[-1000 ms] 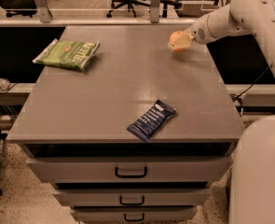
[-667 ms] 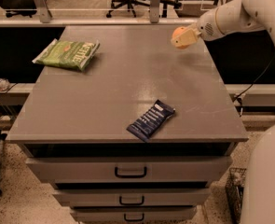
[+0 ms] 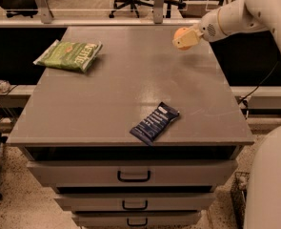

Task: Move orange near rxbar blueberry

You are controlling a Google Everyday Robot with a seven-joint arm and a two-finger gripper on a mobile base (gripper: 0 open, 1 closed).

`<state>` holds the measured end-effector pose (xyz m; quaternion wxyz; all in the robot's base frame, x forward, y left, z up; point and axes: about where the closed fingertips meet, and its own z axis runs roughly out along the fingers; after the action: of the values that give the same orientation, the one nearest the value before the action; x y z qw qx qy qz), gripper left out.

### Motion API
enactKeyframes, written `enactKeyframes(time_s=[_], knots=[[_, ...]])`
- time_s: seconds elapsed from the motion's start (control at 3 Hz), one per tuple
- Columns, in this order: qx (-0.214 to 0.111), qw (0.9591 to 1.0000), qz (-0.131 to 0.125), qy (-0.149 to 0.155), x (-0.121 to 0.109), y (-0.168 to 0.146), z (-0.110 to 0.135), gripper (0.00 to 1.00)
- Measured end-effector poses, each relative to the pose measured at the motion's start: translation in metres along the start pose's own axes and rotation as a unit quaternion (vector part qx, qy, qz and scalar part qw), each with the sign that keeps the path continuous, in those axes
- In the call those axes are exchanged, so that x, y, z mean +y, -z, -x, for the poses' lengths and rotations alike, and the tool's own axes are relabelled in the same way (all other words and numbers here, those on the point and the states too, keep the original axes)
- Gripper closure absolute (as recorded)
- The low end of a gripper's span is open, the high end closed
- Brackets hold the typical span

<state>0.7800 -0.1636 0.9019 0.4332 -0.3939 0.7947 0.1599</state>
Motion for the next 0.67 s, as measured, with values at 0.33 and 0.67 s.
enactKeyframes(time_s=[0.33, 0.67], knots=[[-0.022, 0.9996, 0.019, 0.006, 0.023, 0.004, 0.006, 1.00], [-0.055, 0.9972, 0.046, 0.021, 0.068, 0.021, 0.016, 1.00]])
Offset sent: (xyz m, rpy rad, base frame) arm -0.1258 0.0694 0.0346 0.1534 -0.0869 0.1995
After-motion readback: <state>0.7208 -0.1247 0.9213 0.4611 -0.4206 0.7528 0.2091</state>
